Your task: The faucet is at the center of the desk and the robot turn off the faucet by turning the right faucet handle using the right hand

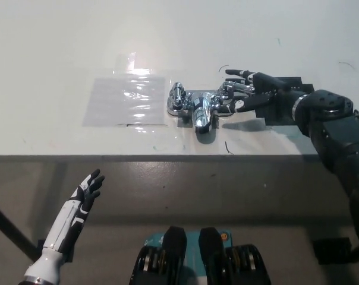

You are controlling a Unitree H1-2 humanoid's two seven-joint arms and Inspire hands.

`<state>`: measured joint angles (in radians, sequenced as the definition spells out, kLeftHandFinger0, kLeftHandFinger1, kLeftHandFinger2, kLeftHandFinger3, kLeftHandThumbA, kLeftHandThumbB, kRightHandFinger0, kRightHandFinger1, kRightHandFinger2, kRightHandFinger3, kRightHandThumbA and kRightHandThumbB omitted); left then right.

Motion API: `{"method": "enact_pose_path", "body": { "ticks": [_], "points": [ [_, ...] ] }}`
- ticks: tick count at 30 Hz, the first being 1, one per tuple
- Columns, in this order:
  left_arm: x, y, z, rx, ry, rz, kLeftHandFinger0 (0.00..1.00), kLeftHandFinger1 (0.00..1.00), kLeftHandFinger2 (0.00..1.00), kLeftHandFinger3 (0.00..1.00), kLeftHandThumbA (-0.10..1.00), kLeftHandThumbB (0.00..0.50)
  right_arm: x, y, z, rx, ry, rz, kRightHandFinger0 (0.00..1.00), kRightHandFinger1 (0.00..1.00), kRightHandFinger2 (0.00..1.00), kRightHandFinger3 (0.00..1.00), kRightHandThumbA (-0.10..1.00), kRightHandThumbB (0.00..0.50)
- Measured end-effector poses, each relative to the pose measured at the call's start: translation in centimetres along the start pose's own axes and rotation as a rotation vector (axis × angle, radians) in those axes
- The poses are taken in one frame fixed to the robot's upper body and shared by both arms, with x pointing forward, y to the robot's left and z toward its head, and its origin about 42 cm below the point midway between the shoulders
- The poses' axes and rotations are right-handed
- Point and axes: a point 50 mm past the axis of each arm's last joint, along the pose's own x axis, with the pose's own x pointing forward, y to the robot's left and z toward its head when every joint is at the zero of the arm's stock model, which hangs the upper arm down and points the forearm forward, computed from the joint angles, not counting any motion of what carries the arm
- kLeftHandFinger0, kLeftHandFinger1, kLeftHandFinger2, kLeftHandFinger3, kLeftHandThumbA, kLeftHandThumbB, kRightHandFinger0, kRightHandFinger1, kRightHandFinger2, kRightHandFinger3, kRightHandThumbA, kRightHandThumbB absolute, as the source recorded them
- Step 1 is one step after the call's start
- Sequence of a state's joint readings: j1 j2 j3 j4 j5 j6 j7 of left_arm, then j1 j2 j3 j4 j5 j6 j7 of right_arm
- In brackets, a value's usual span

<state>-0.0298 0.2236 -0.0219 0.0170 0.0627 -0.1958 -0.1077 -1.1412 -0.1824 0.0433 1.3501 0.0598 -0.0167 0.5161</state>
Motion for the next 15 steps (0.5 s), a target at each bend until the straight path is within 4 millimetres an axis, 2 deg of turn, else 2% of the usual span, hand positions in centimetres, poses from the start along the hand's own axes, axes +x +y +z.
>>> {"method": "enact_pose_path", "body": {
  "ticks": [6,12,15],
  "points": [
    [0.1,0.0,0.1,0.0,-0.002,0.0,1.0,1.0,1.0,1.0,1.0,0.42,0.0,0.4,-0.1,-0.018,-0.024,0.026,1.0,1.0,1.0,1.0,1.0,0.445],
    [0.2,0.1,0.1,0.002,-0.002,0.0,1.0,1.0,1.0,1.0,1.0,0.421,-0.3,1.1,-0.3,-0.037,-0.079,0.025,1.0,1.0,1.0,1.0,1.0,0.383],
    [0.3,0.1,0.1,0.003,-0.004,0.0,1.0,1.0,1.0,1.0,1.0,0.409,-0.2,2.1,-0.4,-0.032,-0.126,0.004,1.0,1.0,1.0,1.0,1.0,0.411]
  ]
}}
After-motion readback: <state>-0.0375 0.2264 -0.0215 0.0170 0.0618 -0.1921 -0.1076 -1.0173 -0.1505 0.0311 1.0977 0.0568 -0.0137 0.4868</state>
